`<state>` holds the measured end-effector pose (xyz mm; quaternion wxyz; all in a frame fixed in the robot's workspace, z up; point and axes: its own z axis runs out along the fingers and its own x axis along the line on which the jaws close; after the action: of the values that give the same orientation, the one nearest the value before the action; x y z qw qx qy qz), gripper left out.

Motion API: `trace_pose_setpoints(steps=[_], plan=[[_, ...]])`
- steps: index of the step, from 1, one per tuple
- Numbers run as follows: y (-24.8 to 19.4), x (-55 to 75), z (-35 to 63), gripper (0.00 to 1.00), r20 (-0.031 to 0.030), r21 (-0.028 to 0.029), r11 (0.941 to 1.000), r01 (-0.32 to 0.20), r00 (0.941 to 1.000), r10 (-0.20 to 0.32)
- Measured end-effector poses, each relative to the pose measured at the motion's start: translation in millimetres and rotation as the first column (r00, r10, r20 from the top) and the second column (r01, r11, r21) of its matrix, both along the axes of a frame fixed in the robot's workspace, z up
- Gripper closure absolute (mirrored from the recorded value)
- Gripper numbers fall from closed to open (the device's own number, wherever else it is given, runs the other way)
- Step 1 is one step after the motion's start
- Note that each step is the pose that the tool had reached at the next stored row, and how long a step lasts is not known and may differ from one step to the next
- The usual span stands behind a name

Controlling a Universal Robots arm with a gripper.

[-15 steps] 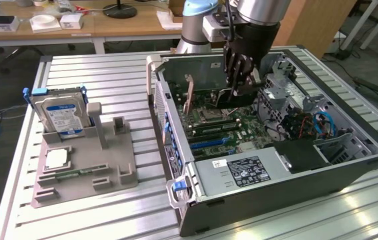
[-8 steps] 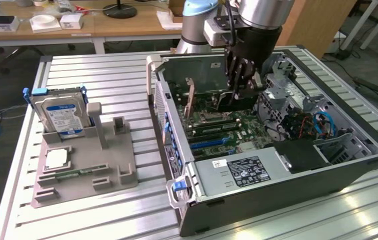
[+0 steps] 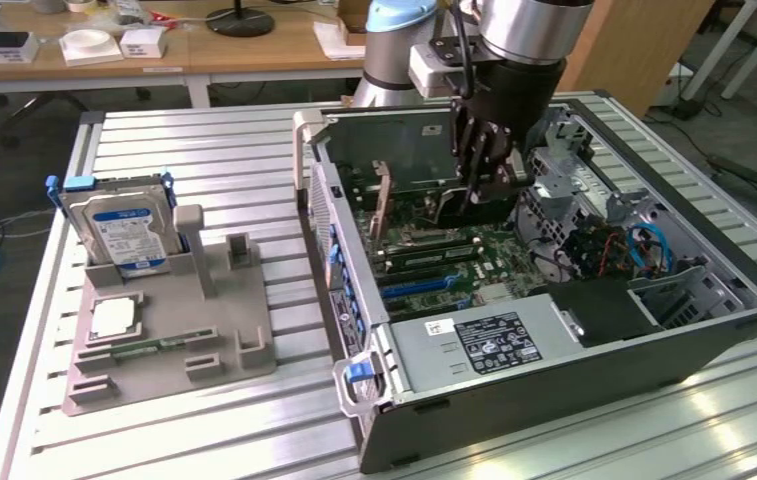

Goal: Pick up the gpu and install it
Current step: 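Insert the gpu into the slot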

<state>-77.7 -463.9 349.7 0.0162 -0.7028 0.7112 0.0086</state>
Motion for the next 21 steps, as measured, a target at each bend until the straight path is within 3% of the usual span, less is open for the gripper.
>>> trace_pose_setpoints(steps=[6,21], plan=[[-2.2,-0.2,-5.2,0.74,0.0001,-0.0003,1.0,0.0,1.0,0.0],[-2.6,-0.5,-28.5,0.74,-0.0004,-0.0003,1.0,0.0,1.0,0.0]])
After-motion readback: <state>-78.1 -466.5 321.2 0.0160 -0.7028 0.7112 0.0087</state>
